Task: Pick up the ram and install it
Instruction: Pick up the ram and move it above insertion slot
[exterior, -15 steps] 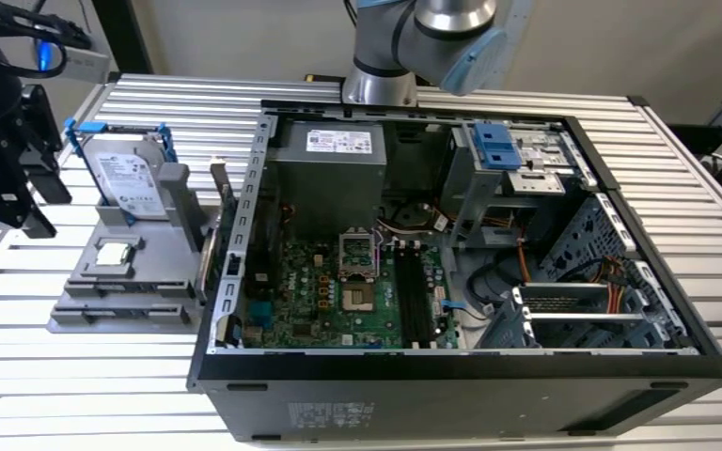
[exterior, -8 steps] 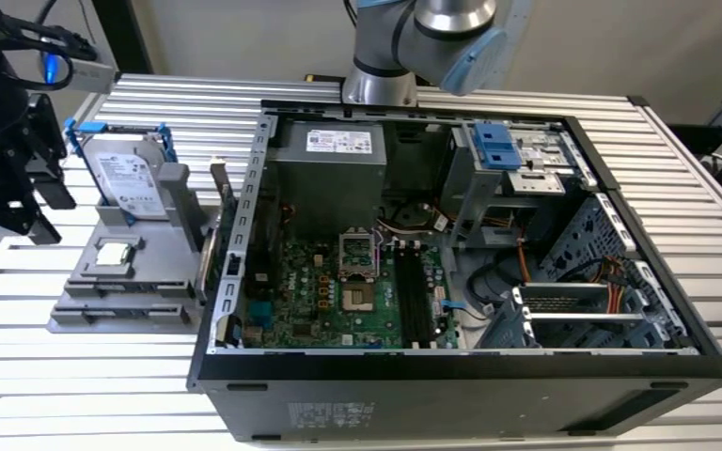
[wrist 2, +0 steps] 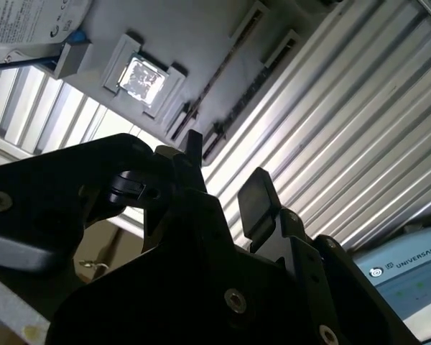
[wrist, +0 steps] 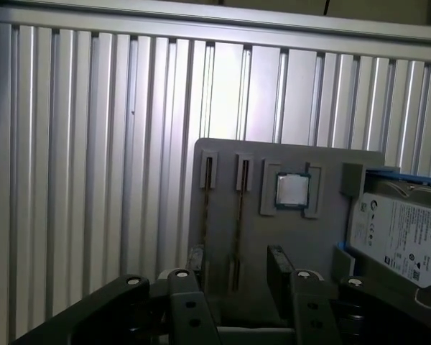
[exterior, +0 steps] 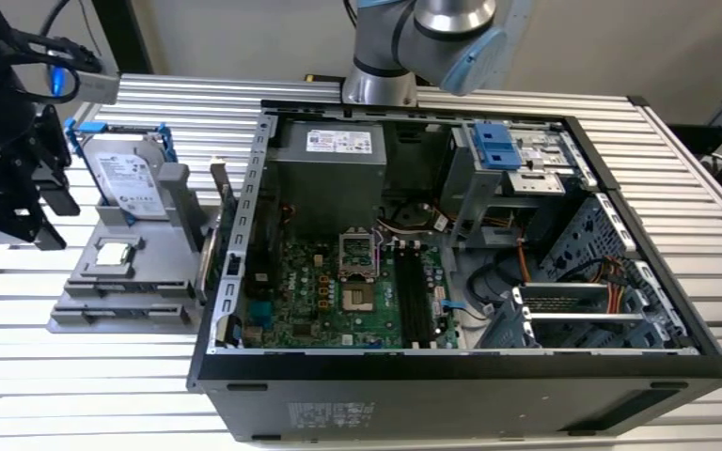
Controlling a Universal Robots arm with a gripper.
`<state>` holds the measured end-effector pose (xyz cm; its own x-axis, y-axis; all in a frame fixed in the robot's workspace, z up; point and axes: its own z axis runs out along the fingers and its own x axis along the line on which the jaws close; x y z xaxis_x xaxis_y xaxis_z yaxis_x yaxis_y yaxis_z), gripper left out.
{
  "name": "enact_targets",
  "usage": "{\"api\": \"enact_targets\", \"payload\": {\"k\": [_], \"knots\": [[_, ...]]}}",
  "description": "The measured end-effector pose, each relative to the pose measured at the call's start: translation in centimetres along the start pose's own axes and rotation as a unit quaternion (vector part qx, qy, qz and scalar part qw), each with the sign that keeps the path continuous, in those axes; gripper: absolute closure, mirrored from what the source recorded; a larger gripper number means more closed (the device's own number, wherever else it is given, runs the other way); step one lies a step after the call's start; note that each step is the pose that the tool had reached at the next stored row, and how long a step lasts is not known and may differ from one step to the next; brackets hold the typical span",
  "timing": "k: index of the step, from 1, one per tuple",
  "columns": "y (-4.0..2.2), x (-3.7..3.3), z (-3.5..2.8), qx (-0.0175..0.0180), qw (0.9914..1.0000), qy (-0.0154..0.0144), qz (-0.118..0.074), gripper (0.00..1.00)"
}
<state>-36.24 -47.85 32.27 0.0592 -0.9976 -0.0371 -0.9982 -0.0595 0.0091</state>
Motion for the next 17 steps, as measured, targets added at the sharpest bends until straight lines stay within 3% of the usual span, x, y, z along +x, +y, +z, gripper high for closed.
{"api": "enact_targets", "payload": {"k": [17], "knots": [[-0.02, 0.07, 1.99, 0.0, 1.0, 0.0, 0.0, 0.0]]}}
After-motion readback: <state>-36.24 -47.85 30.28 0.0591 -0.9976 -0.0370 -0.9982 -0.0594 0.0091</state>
